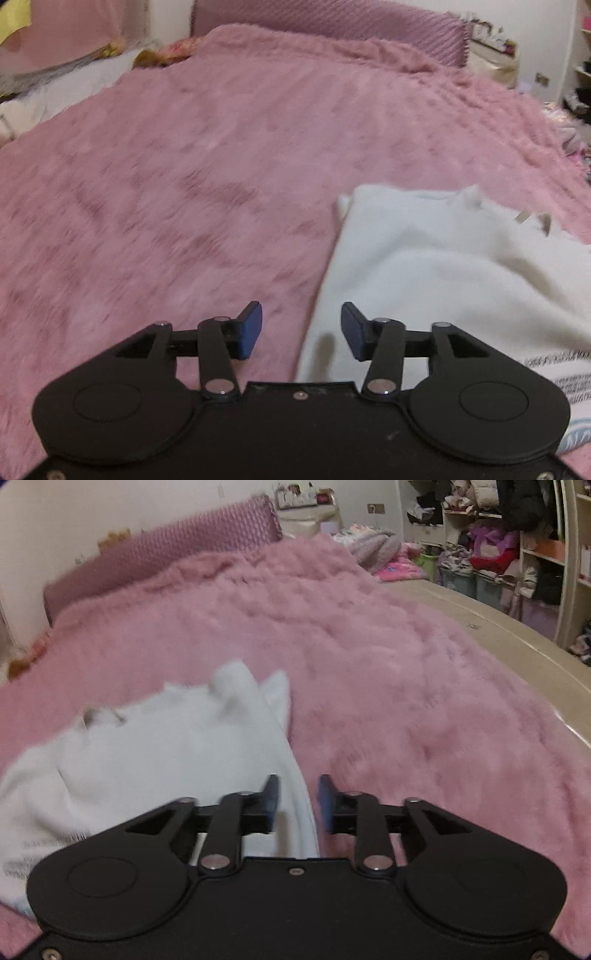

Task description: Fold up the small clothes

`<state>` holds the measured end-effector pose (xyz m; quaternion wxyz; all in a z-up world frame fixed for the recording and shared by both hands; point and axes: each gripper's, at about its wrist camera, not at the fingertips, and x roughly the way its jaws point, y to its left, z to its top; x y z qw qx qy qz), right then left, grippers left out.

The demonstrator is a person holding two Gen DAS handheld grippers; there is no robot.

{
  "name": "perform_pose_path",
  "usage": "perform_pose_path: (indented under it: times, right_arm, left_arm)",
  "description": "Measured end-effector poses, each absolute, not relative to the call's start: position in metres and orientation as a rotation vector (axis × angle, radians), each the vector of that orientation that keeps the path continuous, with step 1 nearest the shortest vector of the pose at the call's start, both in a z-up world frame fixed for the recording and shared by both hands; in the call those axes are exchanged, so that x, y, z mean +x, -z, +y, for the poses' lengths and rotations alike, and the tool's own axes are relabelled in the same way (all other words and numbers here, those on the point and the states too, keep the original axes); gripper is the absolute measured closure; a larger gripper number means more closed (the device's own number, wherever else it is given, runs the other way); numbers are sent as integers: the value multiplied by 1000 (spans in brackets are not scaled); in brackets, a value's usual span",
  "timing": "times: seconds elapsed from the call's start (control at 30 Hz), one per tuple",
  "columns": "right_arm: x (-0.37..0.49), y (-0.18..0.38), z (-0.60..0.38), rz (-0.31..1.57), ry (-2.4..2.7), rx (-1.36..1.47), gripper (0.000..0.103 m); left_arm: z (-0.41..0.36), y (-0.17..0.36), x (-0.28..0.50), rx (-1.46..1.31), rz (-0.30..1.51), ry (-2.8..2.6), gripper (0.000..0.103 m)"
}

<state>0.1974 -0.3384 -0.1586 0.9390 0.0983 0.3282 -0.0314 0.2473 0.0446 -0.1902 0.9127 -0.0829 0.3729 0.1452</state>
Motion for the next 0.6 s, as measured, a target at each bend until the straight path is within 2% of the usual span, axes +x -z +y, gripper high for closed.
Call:
perform_pose_path:
  times: [0.07,0.23,0.27,0.3,0.33,0.43,0.6]
  right_arm:
    - [214,159,-336,658,61,163,66]
    - [262,168,-323,680,-14,110,66]
    - [271,173,-320,689,-23,86,70]
    - [278,177,-317,697,-33,62,89]
    - [282,179,-315,704,-34,52,99]
    - [277,177,-324,692,20,138,101]
    - [263,166,-318,615,144,63,103]
  left_arm:
    - [42,193,260,-168,770,-290,55]
    - [38,209,279,-156,807,-271,55]
    - [38,213,282,-150,815,-271,55]
    - [37,215,283,-147,821,-271,55]
    - [37,216,284,-143,824,-268,55]
    - [38,220,284,-137,828,-267,53]
    - [37,221,283,-127,829,-264,53]
